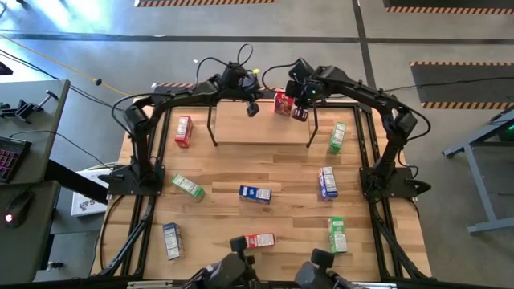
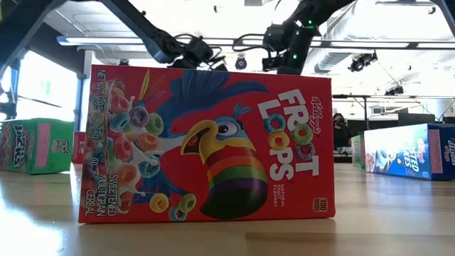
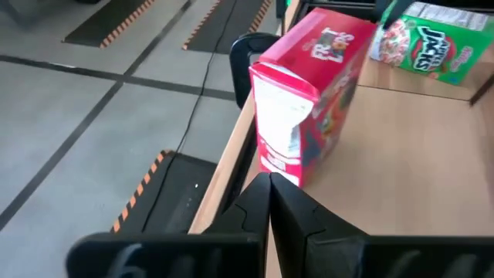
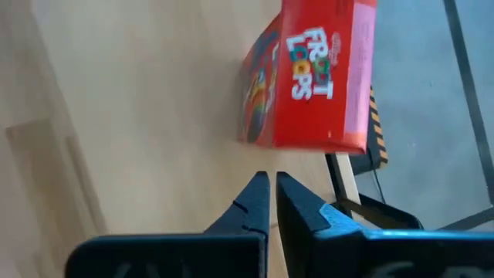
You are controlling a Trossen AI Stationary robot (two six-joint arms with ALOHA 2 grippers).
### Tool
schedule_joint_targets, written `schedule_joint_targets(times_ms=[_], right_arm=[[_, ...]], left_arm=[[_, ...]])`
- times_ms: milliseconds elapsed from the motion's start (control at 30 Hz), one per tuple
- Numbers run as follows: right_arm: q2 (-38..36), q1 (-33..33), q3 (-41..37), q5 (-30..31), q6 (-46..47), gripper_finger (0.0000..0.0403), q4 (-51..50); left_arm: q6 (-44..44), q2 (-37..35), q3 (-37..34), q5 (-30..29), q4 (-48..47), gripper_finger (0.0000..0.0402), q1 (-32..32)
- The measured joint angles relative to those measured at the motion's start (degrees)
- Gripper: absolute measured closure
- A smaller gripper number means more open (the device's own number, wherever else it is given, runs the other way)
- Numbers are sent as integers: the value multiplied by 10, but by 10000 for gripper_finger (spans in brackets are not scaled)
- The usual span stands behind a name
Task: Stack cereal on shelf
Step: Put the middle red cereal box on the shelf
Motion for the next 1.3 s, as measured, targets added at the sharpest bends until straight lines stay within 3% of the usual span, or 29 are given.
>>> schedule_joint_targets(times_ms=[267, 700, 833, 1300], right_arm=[[0, 0, -34, 42, 49, 401, 56], [14, -5, -34, 43, 81, 401, 71], [29, -5, -34, 44, 85, 401, 71], [44, -7, -34, 41, 79, 401, 104]], left_arm=[[10, 46, 46, 0, -3, 399, 0], [51, 51, 47, 7, 21, 399, 10], [48, 67, 47, 42, 28, 399, 19], [48, 84, 47, 71, 70, 399, 13]])
